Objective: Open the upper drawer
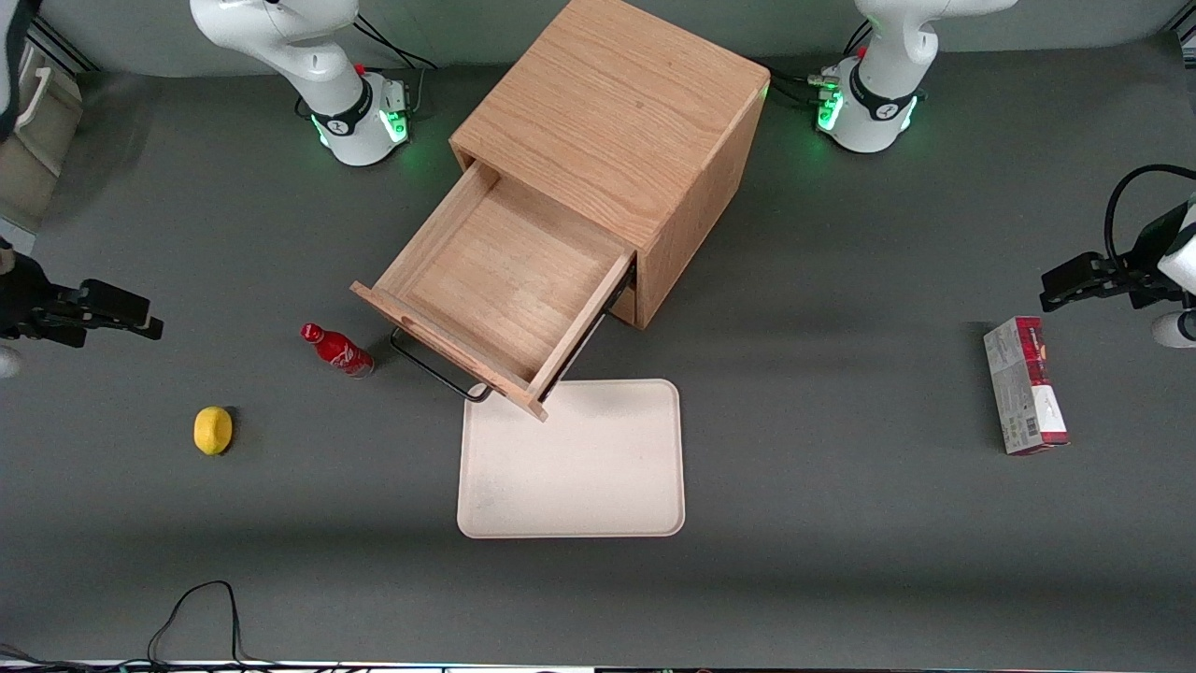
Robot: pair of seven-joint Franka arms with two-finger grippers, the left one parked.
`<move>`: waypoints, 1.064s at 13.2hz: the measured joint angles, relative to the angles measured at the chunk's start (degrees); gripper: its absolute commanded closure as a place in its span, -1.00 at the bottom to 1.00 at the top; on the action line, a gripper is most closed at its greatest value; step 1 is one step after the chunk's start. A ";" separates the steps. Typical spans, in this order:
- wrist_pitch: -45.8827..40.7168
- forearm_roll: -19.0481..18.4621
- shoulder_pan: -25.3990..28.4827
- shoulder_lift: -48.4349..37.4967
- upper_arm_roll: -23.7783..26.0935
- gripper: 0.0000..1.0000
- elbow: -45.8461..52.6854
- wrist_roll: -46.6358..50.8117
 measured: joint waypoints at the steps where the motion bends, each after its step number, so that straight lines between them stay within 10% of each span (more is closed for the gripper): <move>1: 0.50 -0.41 -3.32 -0.98 3.05 -1.00 -1.28 0.01; 14: 3.93 -7.16 -6.14 -6.69 8.50 -1.00 -9.99 1.30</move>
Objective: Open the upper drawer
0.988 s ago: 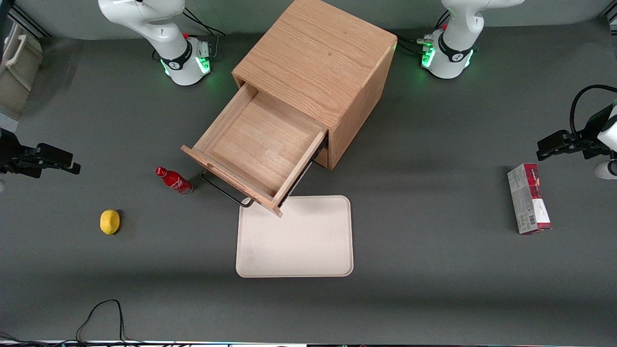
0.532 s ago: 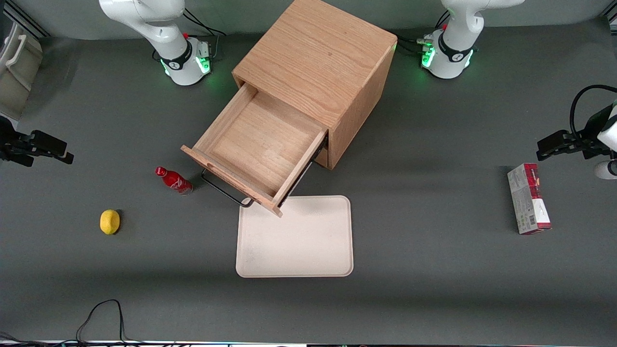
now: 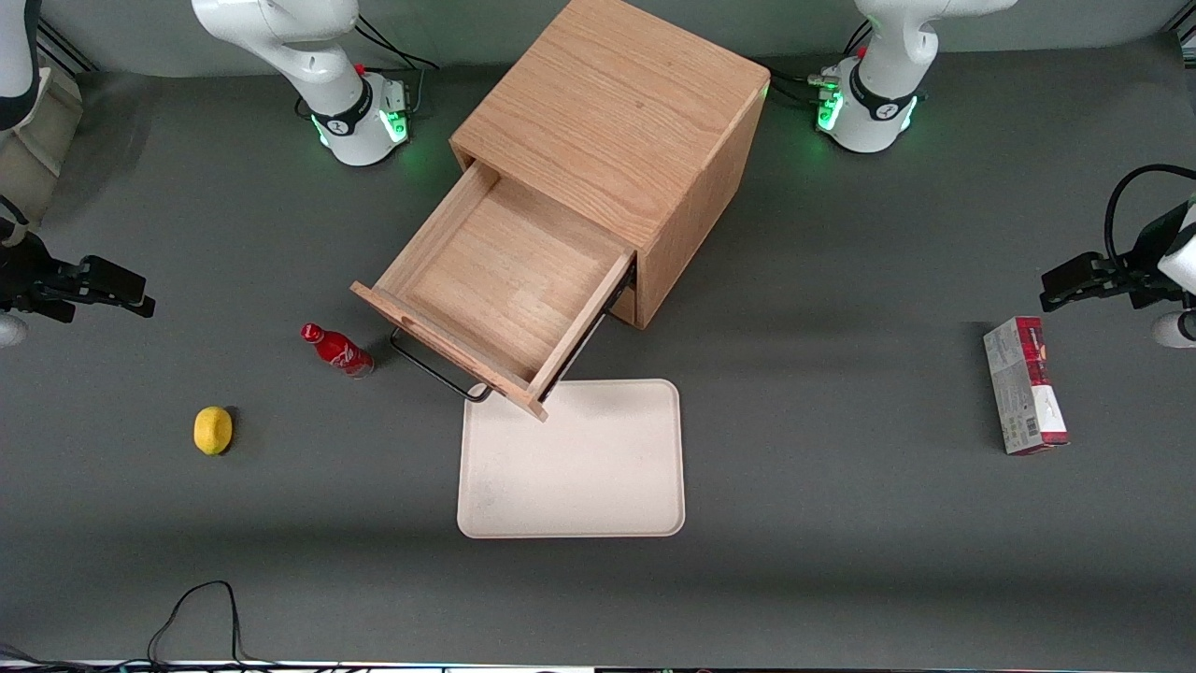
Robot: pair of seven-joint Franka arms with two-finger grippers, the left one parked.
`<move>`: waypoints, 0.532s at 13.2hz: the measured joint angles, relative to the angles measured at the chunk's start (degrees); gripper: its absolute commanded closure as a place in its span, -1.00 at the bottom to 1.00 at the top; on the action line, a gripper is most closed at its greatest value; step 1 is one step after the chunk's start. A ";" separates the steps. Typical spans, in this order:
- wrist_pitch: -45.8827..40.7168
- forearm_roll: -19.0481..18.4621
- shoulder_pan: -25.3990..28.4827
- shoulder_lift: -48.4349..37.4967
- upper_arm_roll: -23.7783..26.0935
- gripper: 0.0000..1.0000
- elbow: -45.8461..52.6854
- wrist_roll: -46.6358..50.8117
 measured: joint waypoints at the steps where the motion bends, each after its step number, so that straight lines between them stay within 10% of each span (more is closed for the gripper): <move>1: 0.00 -0.05 0.00 0.01 -0.03 -1.00 -0.15 0.02; 7: -0.06 -0.08 1.85 0.01 -2.01 -1.00 -0.33 0.14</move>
